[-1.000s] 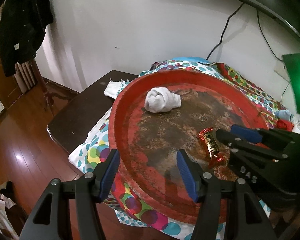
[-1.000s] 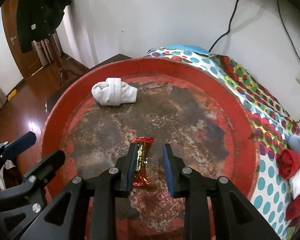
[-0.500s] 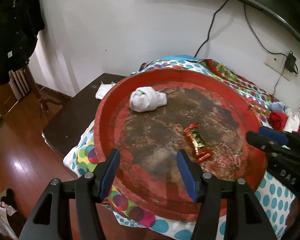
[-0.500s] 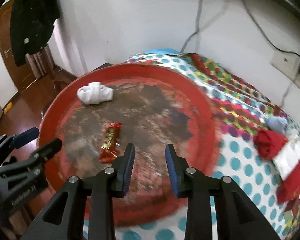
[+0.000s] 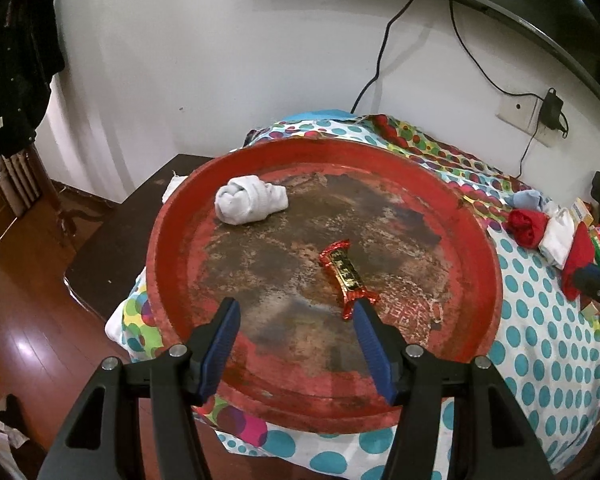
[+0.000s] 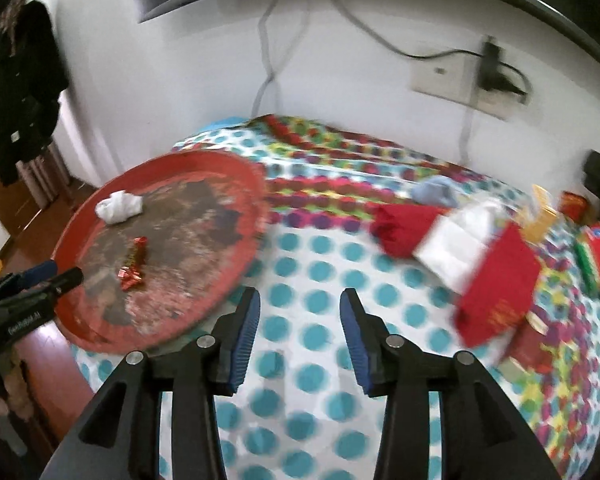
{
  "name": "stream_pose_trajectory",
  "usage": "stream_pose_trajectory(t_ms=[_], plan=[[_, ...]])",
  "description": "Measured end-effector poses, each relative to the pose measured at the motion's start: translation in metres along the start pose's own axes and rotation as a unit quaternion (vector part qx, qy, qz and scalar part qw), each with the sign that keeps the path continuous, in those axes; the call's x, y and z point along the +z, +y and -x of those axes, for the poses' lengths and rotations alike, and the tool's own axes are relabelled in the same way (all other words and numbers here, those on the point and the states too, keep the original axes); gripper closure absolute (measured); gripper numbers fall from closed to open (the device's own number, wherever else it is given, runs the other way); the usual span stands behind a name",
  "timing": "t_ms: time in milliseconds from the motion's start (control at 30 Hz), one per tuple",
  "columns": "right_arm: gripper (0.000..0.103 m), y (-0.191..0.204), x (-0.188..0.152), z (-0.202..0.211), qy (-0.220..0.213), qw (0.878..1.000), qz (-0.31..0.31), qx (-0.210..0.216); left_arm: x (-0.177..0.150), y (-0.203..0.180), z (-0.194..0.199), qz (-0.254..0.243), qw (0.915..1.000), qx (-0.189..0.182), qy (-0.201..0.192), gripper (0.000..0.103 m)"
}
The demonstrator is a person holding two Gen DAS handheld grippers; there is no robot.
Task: Organize objects
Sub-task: 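Grasp the red MARUBI box with the right tool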
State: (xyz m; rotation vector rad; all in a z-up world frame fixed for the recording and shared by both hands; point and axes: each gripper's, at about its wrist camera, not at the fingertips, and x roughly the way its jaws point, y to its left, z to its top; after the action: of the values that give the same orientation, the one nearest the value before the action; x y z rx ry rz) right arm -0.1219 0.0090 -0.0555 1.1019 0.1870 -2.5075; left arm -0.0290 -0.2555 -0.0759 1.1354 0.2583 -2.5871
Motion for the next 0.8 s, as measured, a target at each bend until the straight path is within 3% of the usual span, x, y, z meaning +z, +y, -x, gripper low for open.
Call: stream_pose_trajectory(t_ms=[467, 800], plan=[[0.059, -0.146, -0.054, 0.015, 0.028, 0.989, -0.107, -0.095, -0.005, -0.017, -0.002, -0.038, 0.9993, 0.004, 0.001, 0.043], [0.051, -0.166, -0.056, -0.015, 0.032, 0.986, -0.128, -0.101, -0.008, -0.041, 0.009, -0.085, 0.9962, -0.006, -0.021, 0.043]])
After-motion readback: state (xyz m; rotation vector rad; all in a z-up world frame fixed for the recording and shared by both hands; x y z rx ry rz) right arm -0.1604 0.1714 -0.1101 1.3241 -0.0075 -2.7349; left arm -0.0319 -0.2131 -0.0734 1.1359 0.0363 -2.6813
